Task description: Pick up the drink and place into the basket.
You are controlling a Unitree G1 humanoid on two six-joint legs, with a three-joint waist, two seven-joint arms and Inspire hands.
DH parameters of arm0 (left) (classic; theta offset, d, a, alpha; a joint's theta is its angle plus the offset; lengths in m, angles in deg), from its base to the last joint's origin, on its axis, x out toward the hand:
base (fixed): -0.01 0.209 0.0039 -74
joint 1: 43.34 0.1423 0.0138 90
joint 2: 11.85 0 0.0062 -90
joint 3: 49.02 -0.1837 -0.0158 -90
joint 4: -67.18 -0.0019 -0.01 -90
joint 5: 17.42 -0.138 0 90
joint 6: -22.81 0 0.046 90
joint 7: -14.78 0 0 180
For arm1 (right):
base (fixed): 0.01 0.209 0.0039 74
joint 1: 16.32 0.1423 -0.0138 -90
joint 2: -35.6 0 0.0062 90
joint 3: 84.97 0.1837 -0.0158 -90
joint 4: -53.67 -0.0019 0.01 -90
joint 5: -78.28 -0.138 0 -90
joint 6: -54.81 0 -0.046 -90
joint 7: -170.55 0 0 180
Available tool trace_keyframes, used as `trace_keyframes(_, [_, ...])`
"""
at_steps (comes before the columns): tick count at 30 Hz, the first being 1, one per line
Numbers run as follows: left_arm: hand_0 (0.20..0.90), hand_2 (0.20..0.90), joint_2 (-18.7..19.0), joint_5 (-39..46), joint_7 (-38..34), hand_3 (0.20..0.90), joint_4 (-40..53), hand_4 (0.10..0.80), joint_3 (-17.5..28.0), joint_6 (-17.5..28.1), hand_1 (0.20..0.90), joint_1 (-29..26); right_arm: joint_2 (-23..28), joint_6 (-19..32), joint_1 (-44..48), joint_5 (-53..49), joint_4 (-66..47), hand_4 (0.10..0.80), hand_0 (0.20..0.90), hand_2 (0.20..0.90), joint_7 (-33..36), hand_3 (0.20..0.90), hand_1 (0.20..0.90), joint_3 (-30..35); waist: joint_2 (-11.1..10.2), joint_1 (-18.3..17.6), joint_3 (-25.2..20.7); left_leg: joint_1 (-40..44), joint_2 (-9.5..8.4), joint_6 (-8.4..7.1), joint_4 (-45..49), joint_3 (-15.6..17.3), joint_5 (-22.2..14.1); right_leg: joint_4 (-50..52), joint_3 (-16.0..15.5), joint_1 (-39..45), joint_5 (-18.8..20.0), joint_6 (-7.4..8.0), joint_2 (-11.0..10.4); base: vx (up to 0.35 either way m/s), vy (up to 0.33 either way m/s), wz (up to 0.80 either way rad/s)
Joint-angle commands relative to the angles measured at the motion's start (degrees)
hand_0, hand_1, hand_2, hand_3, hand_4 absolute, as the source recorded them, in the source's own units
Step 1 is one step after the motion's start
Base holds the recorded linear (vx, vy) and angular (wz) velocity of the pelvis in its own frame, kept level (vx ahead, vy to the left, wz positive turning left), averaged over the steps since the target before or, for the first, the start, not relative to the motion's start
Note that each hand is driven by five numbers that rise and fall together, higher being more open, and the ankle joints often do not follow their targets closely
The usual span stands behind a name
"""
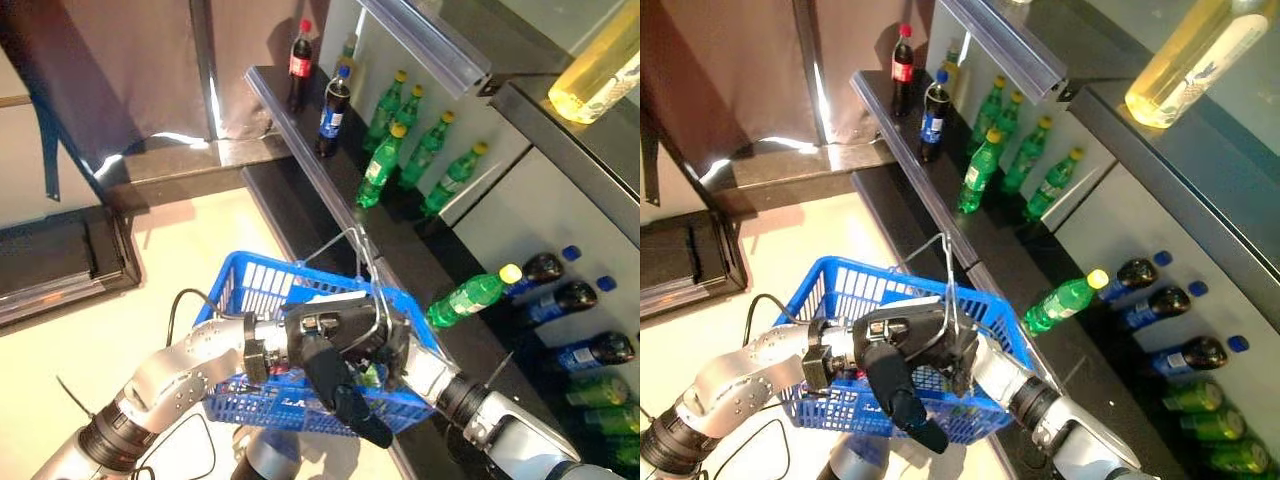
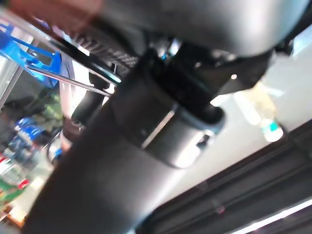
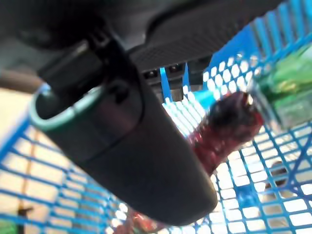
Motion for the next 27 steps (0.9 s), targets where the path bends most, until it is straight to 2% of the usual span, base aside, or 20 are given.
trace_keyframes(1, [0.300, 0.300, -13.5, 9.3, 2.4, 0.200, 10.7, 0.100, 7.4, 18.0, 0.300, -2.4, 3.6, 1.9, -1.1, -1.7, -5.3, 0.800, 0.900, 0.900, 4.2, 0.900, 0.900, 3.5, 4.3, -0.3, -10.5, 4.1, 1.07, 1.76, -7.1, 0.7, 2.5, 5.0, 0.0, -3.8, 4.2, -2.56, 1.4, -0.014, 0.007, -0.05])
trace_keyframes(7, [0.300, 0.300, -13.8, 8.4, 1.3, 0.200, 9.0, 0.100, 12.2, 20.1, 0.300, 1.9, 5.0, 1.8, -3.5, -2.0, -7.9, 0.800, 0.900, 0.900, 5.8, 0.900, 0.900, 8.1, 5.1, -0.9, -10.5, 4.4, 1.21, 2.05, -7.1, 1.4, 2.5, 5.3, 0.4, -3.8, 4.0, -2.53, 1.3, -0.012, 0.009, -0.06])
trace_keyframes(17, [0.300, 0.300, -15.3, 5.1, -3.1, 0.200, 5.8, 0.100, 16.3, 22.2, 0.300, 5.6, 5.6, 2.4, -6.6, -3.9, -12.5, 0.800, 0.900, 0.900, 10.7, 0.900, 0.900, 14.4, 6.4, -2.4, -10.8, 5.3, 1.43, 2.43, -7.1, 2.5, 2.3, 5.6, 0.9, -3.7, 3.6, -2.52, 1.0, 0.003, 0.009, -0.06])
trace_keyframes(21, [0.300, 0.300, -16.1, 3.5, -7.4, 0.200, 3.6, 0.100, 18.1, 23.7, 0.300, 6.9, 5.6, 4.0, -8.0, -4.9, -14.6, 0.800, 0.900, 0.900, 13.3, 0.900, 0.900, 17.1, 6.9, -3.8, -11.3, 5.3, 1.28, 2.82, -7.1, 3.1, 2.4, 5.4, 1.2, -4.0, 3.8, -2.30, 0.9, -0.014, 0.027, -0.12])
trace_keyframes(27, [0.300, 0.300, -17.0, 0.0, -13.0, 0.200, -0.7, 0.100, 20.4, 27.0, 0.300, 9.2, 4.8, 8.2, -12.2, -4.0, -18.1, 0.800, 0.900, 0.900, 16.3, 0.900, 0.900, 19.3, 8.4, -6.2, -11.7, 5.9, 1.61, 3.15, -7.1, 5.8, 2.0, 5.4, 2.4, -4.4, 3.8, -1.79, 0.5, -0.022, 0.027, -0.16])
